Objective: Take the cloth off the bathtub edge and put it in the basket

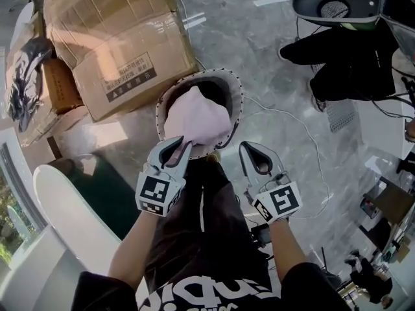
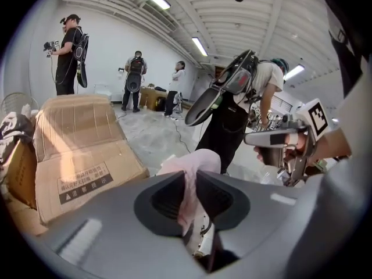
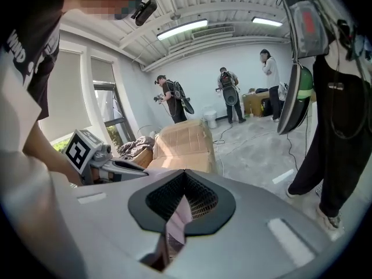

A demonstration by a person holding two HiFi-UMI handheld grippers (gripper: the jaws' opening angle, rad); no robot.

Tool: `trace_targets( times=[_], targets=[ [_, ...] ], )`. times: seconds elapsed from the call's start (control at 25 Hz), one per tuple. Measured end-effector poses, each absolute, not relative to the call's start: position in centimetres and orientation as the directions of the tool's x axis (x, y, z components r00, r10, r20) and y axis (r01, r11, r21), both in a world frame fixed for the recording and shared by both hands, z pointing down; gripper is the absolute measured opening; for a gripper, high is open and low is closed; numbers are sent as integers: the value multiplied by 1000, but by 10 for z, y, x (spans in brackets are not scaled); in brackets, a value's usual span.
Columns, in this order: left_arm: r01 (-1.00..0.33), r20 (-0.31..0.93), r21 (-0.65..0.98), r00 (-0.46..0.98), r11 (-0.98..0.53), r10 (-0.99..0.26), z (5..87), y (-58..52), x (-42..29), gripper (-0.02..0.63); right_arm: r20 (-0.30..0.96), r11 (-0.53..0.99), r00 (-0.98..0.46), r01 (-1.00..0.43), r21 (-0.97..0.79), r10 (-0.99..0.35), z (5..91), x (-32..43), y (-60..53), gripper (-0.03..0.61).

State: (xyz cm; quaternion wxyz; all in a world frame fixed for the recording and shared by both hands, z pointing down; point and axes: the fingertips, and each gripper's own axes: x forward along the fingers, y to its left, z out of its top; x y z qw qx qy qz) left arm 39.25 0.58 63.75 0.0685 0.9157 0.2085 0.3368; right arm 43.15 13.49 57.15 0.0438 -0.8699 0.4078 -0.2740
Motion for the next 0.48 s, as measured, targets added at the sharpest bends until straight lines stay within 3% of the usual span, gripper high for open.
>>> trace_targets(
  times=[0.48],
  targets=[
    [310,636,298,641,-903,429,671,12,397,58,468,-694,530,-644,-320,-707,587,438,146,9]
  ],
)
